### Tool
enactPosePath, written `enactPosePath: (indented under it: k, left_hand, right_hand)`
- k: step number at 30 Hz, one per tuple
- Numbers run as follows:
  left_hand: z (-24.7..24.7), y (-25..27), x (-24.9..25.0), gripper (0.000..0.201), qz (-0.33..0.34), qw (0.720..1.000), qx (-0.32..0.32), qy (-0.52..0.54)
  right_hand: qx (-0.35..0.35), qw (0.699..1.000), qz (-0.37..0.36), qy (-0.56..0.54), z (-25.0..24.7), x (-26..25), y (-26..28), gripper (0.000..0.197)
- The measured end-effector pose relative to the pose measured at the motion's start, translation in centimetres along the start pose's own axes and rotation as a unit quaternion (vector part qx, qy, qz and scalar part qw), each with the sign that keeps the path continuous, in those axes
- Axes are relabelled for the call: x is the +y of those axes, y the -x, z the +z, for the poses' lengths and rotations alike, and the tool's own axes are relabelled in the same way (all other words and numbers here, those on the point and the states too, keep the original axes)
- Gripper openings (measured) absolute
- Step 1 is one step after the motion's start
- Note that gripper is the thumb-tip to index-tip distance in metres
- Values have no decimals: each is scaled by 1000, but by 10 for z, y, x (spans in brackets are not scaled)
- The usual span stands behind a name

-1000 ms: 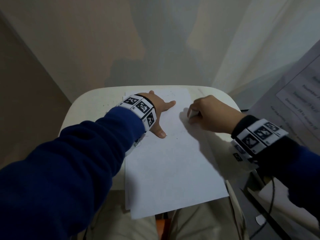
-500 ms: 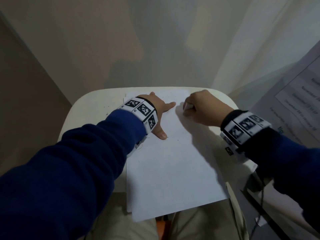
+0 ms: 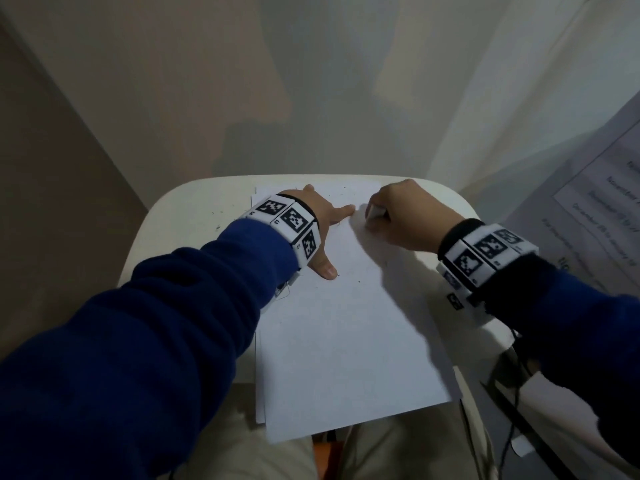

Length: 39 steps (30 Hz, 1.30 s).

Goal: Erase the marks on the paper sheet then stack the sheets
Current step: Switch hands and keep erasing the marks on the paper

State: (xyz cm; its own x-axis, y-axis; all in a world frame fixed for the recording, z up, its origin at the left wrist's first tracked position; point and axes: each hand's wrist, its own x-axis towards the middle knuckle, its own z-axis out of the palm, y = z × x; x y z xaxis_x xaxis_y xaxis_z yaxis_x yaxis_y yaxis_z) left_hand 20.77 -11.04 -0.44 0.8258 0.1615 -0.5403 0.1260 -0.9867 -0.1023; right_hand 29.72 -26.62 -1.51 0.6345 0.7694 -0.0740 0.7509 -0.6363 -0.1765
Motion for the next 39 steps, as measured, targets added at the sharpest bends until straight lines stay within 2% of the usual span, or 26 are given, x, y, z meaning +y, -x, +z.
enactPosePath:
  k: [2,7,10,12,16,21,22,25,27,30,34,37,39]
  left_hand:
    - [1,0,0,125,2,1000,1,-1]
    - [1,-1,1,126,-3,1000,-1,-8]
    - [1,-2,1,127,-7,1000,-4,-6]
    - [1,-2,1,128,-10,1000,-2,-5]
    - [3,-3,0,131,-8,1000,4,-7]
    - [5,-3,-1,130,-8,1000,10,1]
    - [6,-3,-1,130,-10,1000,10,2]
    - [5,-3,-1,129,-9,1000,10,-1]
    - [4,-2,0,128,-10,1000,7,-4]
    - [3,-3,1,129,-9,1000,3,-8]
    - [5,-5,-1,131,-7,1000,1,7]
    - [6,-6,-3,132,-8,1000,4,14]
    - [7,-6,-3,131,-10,1000,7,13]
  right_hand:
    - [-7,1000,-23,-11,3,0,19,13]
    - [-97,994,-43,-22,-9,-8,37,13]
    - [-30,999,-23,9,-16,-14,14,14]
    - [-8,1000,12,-11,-11,-16,0,16]
    - [-28,1000,5,-10,-4,-15,13,15]
    - [-110,993,-40,-28,-5,-11,42,11]
    - [-111,993,-41,-23,-9,-12,39,11]
    - [-30,999,-30,-11,-14,-16,16,17]
    - [-12,999,-10,-38,-7,-18,-1,16]
    - [-41,998,-7,-48,1,-17,2,17]
    - [-73,996,-39,-34,-1,-16,36,12]
    - [-126,990,-57,-24,-11,-18,42,14]
    - [-96,994,-52,-27,-15,-21,28,18]
